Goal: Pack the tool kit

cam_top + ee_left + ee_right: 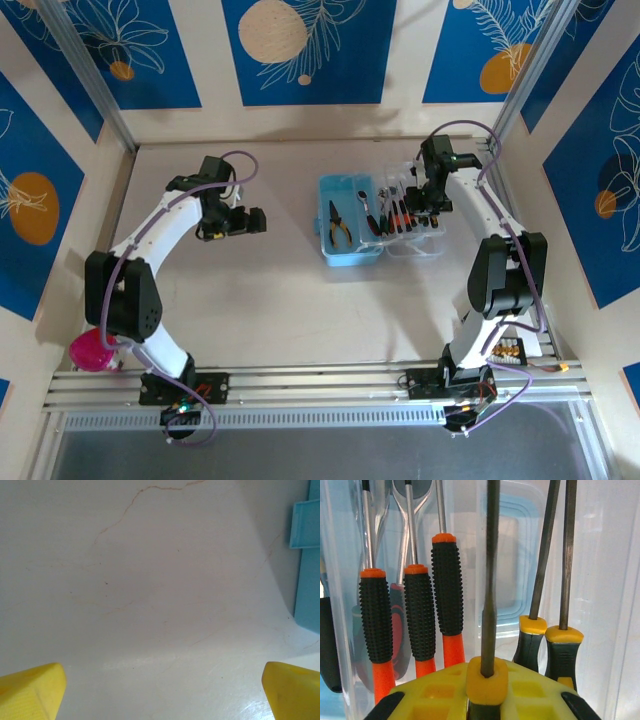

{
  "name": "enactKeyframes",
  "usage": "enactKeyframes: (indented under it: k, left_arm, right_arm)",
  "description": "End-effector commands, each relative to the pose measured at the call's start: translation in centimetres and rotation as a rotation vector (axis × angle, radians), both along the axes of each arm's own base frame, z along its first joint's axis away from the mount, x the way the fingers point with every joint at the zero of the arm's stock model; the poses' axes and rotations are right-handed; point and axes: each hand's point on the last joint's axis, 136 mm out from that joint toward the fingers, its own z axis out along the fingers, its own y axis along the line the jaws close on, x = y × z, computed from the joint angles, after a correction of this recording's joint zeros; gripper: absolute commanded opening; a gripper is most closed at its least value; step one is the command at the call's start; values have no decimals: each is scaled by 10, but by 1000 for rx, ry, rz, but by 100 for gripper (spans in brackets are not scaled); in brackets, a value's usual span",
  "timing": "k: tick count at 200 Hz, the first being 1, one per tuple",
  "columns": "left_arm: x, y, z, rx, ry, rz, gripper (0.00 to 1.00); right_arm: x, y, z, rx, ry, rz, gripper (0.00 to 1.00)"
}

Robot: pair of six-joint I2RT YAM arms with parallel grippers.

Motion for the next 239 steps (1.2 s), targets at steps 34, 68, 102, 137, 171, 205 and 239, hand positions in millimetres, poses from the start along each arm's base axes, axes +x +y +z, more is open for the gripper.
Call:
enactKeyframes:
  k: [34,68,102,137,171,205,239]
  left_arm:
    - [2,-4,-6,-29,26,-6,100]
    - [2,-5,-7,-34,27,-8,100]
    - [2,-5,-8,-38,30,-9,100]
    - [1,-6,-8,-41,30,-10,100]
    - [0,-5,-8,-40,29,-10,100]
    - [0,-5,-7,-40,28,-11,100]
    - [1,-7,-6,-47,28,-13,100]
  right_arm:
    - [6,-4,11,-7,-21,7,27]
    - [5,-5,15,-4,-26,6,33]
    - [3,-4,22,-2,-42,5,35]
    - [3,-4,23,9,-45,-5,9]
    - [2,-5,19,7,-34,-10,0]
    - [1,-10,22,-1,-39,-32,0]
    - [-2,-16,22,0,-35,-59,3]
